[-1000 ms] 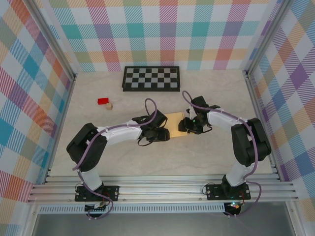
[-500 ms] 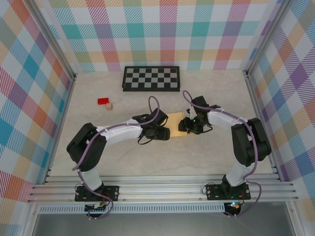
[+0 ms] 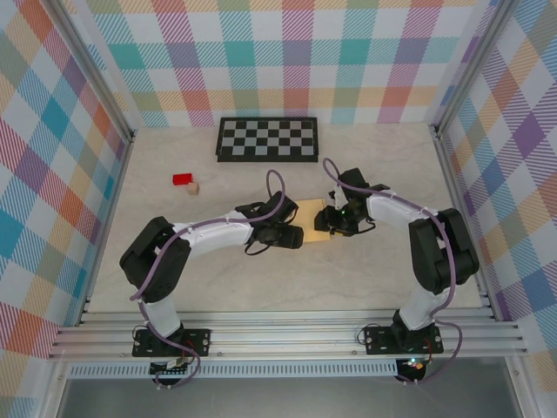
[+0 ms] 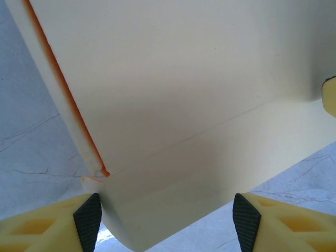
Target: Fold the paper box
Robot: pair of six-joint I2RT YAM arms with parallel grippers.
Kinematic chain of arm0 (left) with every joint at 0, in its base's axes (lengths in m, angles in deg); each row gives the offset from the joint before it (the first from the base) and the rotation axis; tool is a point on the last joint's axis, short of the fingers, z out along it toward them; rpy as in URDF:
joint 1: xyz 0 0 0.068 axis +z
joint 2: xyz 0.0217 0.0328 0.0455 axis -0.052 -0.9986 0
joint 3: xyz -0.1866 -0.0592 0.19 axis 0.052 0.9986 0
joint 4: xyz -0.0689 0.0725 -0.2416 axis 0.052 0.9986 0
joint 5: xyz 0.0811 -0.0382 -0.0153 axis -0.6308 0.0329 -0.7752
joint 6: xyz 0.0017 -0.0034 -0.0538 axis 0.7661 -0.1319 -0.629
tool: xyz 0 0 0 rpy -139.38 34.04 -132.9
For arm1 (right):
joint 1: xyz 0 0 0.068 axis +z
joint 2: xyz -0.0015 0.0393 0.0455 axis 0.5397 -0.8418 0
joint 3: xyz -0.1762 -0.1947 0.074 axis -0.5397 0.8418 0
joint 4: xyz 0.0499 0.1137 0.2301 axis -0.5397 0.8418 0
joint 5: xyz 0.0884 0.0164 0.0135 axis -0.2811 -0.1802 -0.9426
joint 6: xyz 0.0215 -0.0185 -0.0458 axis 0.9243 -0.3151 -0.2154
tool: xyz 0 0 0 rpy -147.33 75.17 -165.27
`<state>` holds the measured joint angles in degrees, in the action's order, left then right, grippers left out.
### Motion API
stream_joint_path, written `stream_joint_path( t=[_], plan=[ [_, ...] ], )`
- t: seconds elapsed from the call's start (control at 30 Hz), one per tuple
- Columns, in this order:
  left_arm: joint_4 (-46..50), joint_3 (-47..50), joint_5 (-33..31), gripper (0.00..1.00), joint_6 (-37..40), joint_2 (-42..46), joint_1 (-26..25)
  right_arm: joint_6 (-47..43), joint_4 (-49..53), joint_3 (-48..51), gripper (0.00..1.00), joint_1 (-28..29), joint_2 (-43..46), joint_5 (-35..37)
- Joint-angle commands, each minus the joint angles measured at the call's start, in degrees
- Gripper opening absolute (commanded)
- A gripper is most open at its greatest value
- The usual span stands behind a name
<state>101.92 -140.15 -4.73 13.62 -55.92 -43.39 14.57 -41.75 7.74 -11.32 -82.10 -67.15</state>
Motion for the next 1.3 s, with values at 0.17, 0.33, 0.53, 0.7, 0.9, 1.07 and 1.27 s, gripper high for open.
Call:
stream_joint_path(
  t=[0.17, 0.33, 0.53, 0.7, 0.9, 1.07, 1.27],
  plan=[
    [-6.52, -0.27, 7.1, 0.64, -9.37, -0.97, -0.52, 1.74, -1.27, -0.18, 0.56, -0.47, -1.65, -3.73],
    [-6.19, -1.58, 8.08, 0.6, -13.36, -0.81, -0.57, 1.79, -1.27, -0.07, 0.55, -0.43, -1.79, -3.92],
    [-2.2, -2.68, 4.66, 0.59, -12.24, -1.22, -0.63, 0.46, 0.24, -0.42, 0.55, -0.43, -1.39, -1.41],
    [-1.53, -2.04, 2.43, 0.59, -10.01, -2.28, -0.58, -0.41, 0.27, -0.33, 0.55, -0.49, -1.84, -1.05],
    [-4.15, -0.88, 1.66, 0.57, -7.83, -2.9, -0.64, -1.15, 0.21, -0.42, 0.55, -0.43, -2.35, -0.96],
    [-6.22, -1.11, 2.28, 0.51, -7.43, -2.9, -0.54, -1.38, 0.46, -0.77, 0.55, -0.43, -2.56, -1.05],
    [-5.81, -1.1, 0.58, 0.51, -5.76, -2.98, -0.52, -2.09, 0.75, -0.95, 0.55, -0.43, -2.8, -0.11]
  ],
)
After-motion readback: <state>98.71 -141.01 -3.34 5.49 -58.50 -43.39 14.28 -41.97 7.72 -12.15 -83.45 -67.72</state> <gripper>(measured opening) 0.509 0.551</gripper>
